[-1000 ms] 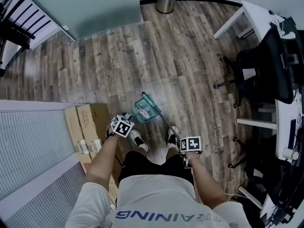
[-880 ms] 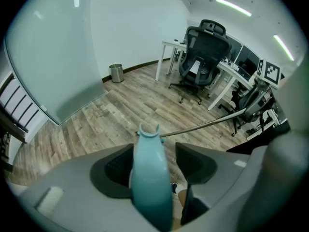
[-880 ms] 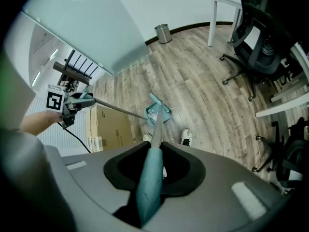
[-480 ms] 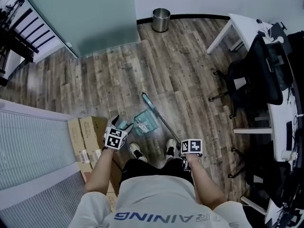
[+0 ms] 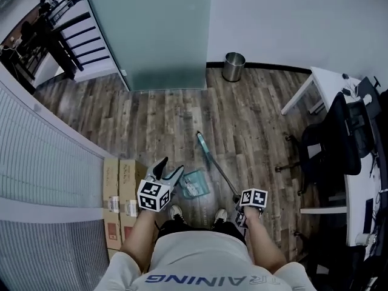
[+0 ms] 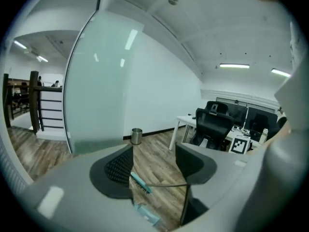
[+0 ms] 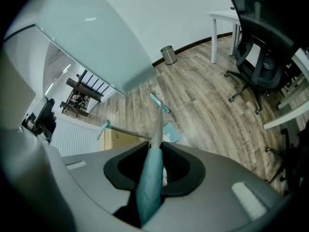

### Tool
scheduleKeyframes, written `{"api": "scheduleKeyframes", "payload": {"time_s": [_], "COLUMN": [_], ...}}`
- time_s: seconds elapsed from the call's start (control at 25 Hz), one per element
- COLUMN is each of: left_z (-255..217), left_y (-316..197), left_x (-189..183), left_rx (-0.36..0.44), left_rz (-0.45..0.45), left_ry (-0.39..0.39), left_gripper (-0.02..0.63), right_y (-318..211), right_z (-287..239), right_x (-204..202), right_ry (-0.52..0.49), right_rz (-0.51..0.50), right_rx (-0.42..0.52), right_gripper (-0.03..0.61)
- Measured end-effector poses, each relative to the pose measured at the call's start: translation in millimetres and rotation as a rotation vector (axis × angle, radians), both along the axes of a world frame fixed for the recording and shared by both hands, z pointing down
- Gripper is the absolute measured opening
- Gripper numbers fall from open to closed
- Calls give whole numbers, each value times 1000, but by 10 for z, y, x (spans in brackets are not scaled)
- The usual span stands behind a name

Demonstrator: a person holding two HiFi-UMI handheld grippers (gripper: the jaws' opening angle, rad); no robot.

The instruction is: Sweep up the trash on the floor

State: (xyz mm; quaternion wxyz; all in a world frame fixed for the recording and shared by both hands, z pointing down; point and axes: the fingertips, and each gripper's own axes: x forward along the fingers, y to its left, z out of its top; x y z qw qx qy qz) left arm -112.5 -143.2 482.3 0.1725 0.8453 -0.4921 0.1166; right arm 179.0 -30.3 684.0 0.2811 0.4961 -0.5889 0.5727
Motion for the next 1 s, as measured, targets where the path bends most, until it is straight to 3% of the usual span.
{"api": "scheduleKeyframes", "payload": {"time_s": [0.12, 0.28, 0.44, 0.64, 1.0], "left_z": [-481, -1119, -1506, -1705, -1664], "left_y": [40, 101, 223, 285, 333], "left_x": [-121, -276, -288, -269, -228], "left_rx": [116, 259, 346, 386, 362], "left_rz": [1, -69, -107, -130, -159], "left_ry": [-19, -4, 14, 22, 47], "left_gripper": [215, 105, 40, 3, 3], "right_y": [-163, -343, -430, -517, -474], "right_z": [-146, -344, -459, -487, -449], "right_x": [0, 13, -14, -57, -70], "right_ry": [8, 0, -21, -17, -3], "right_rz": [-26, -50, -56, -77, -133], "right_rx": [32, 76, 105, 111, 96], "right_gripper": [107, 107, 107, 106, 106]}}
